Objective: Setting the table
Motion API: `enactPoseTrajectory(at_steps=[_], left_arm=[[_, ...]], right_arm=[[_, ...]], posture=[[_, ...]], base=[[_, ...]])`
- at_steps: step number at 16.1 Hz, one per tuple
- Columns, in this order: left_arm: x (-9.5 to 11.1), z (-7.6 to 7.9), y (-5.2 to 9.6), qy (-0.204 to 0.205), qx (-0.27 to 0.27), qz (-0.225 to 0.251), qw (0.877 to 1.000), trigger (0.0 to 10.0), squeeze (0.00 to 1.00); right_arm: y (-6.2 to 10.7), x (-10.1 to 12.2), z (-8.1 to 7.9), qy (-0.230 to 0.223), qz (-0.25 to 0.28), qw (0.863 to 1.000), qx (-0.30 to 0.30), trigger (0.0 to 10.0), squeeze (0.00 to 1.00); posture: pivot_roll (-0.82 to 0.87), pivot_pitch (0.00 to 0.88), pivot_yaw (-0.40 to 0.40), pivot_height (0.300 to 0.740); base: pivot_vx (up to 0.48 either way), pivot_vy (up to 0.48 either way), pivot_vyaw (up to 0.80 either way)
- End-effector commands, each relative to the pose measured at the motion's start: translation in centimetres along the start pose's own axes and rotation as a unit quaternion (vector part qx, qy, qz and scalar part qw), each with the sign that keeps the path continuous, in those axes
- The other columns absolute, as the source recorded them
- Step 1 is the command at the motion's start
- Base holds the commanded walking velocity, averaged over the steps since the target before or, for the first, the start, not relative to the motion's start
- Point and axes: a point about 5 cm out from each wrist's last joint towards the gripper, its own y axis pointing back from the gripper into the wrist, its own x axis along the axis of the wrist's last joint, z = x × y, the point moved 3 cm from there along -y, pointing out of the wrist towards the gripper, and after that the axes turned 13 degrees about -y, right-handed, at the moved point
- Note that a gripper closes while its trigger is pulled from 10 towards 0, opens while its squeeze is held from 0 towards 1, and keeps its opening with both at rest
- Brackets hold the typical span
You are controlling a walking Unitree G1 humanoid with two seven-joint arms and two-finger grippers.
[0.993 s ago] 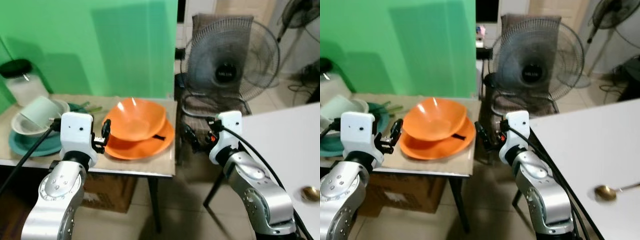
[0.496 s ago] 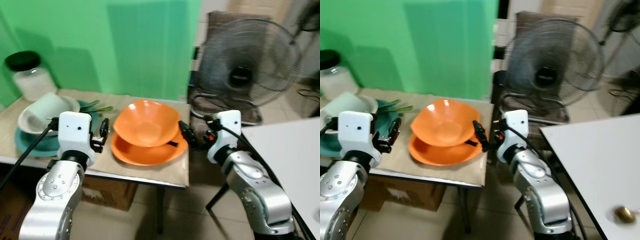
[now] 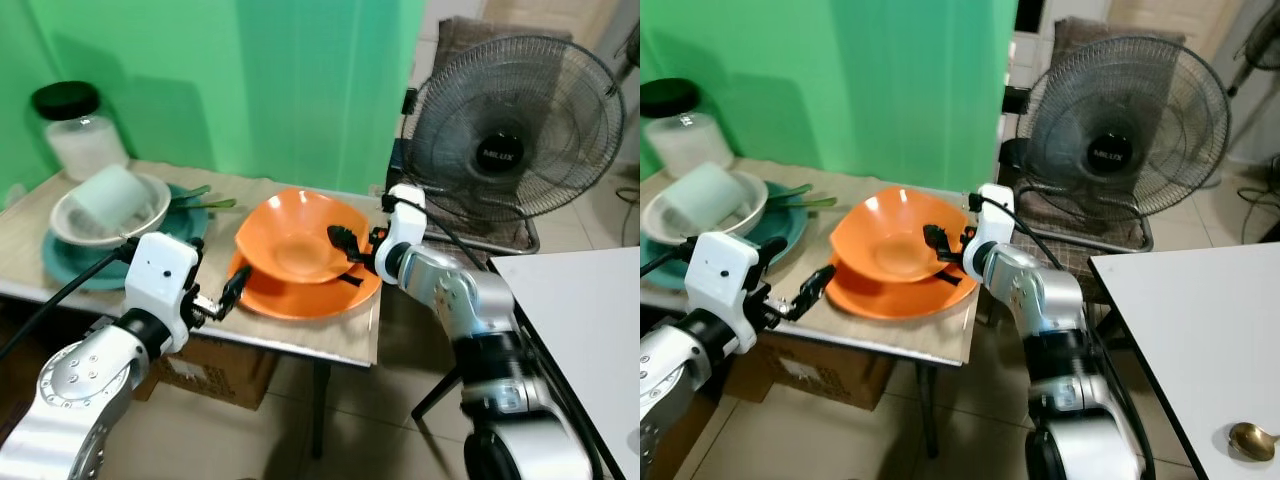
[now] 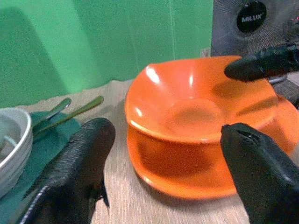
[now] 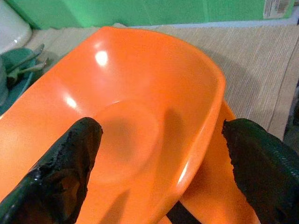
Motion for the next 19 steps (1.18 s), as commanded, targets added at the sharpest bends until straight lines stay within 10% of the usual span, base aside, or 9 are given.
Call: enactPoseTrajectory(at_steps=[1,2,3,10,11,12,19], left_arm=[[-0.1,-0.1,0.1,-0.001,-0.006,0.000,1.000,10.0,0.80],[0.0,0.1,0.2,0.001,-0.020,0.004,1.000,10.0,0.13],[0.0,0.5,0.4,0.001,-0.036,0.005,0.999,10.0,0.00],[0.4,1.2,0.4,-0.004,-0.083,0.020,0.996,10.0,0.00],[0.4,1.2,0.4,-0.005,-0.086,0.020,0.996,10.0,0.00],[0.3,1.3,0.4,-0.005,-0.089,0.020,0.996,10.0,0.00],[0.3,1.9,0.7,-0.001,-0.115,0.021,0.993,10.0,0.00]], right_arm=[[-0.1,1.7,-0.1,0.008,0.019,1.000,-0.003,10.0,0.00],[-0.4,1.9,-0.2,0.002,0.010,1.000,-0.005,10.0,0.00],[-0.5,1.9,0.0,0.006,0.007,1.000,-0.013,10.0,0.00],[-1.4,0.9,0.8,-0.128,-0.029,0.991,-0.025,10.0,0.00],[-1.5,0.5,0.3,-0.155,-0.040,0.987,-0.010,3.3,0.00],[-1.7,0.0,-0.1,-0.181,-0.050,0.982,0.003,0.0,0.00],[-2.4,-1.4,-0.3,-0.266,-0.076,0.961,-0.003,0.0,0.00]], posture=[[0.06,0.000,-0.047,0.740],[0.06,0.000,-0.051,0.740],[0.06,0.000,-0.054,0.740],[0.05,0.000,-0.040,0.740],[0.05,0.000,-0.038,0.740],[0.05,0.000,-0.036,0.740],[0.06,0.000,-0.033,0.740]], base=[[0.000,0.000,0.00],[0.000,0.000,0.00],[0.000,0.000,0.00],[0.000,0.000,0.00],[0.000,0.000,0.00],[0.000,0.000,0.00],[0.000,0.000,0.00]])
